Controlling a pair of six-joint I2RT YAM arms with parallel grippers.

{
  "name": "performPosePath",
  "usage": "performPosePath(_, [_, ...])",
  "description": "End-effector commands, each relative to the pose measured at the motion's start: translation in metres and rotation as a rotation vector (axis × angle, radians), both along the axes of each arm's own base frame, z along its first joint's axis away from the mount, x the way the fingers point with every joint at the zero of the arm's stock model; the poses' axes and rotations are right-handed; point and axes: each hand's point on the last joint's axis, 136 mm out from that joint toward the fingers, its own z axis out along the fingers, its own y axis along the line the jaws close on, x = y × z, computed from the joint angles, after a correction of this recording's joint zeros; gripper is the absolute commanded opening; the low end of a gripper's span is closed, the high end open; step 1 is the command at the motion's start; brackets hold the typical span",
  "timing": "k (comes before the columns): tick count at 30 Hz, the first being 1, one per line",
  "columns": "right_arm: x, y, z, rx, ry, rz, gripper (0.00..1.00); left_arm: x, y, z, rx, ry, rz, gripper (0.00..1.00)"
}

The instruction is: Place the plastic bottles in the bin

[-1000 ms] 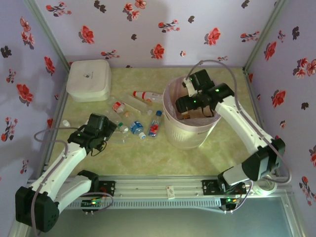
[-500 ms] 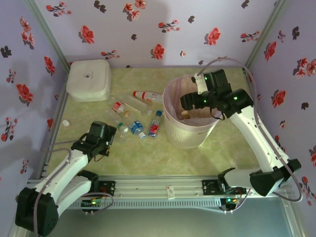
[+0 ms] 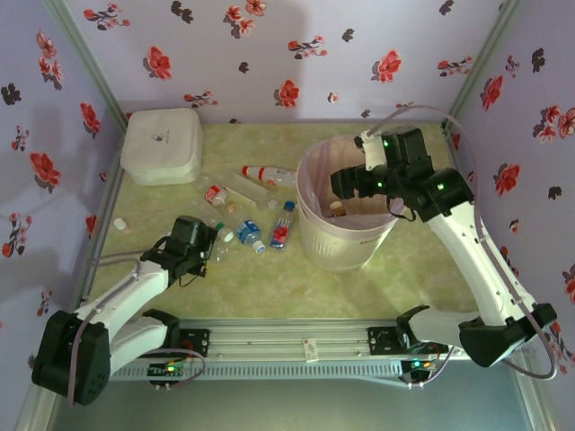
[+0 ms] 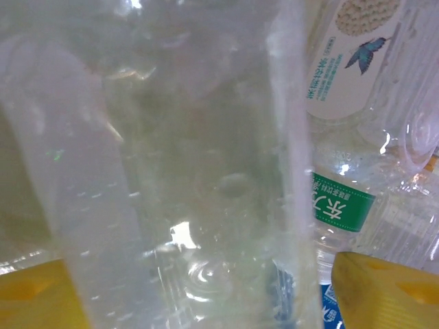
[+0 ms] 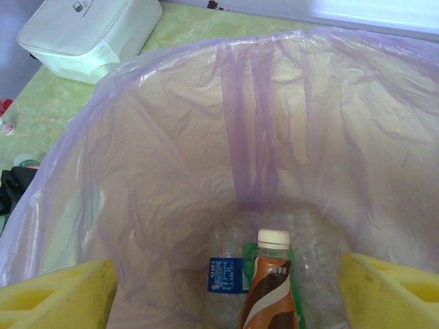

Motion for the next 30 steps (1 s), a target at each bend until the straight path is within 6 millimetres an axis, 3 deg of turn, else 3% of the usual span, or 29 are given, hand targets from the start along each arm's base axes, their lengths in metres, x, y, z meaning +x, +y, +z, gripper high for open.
performPosePath(1, [-0.001,-0.005,0.009,0.027,-0.034,-0.019,0.84,0.001,-0.001,0.003,-0.011,-0.013,0.017,0.7])
performPosePath(5, [-0.004,-0.008,0.02,0.057,-0.062,-0.025,0.84,-0.004,0.005,0.003,-0.002,-0.009,0.037,0.57])
performPosePath(13, [-0.012,-0.019,0.048,0.116,-0.138,-0.061,0.84,-0.006,0.014,0.018,0.072,-0.029,0.011,0.54])
performPosePath(18, [-0.016,-0.028,0.063,0.137,-0.175,-0.102,0.84,-0.001,0.021,0.04,0.165,-0.058,-0.041,0.37])
performPosePath(25, [-0.021,-0.035,0.076,0.156,-0.194,-0.136,0.84,0.026,0.018,0.09,0.291,-0.199,-0.164,0.03])
performPosePath(30, [-0.02,-0.031,0.084,0.187,-0.196,-0.129,0.84,0.052,0.0,0.136,0.371,-0.339,-0.311,0.0])
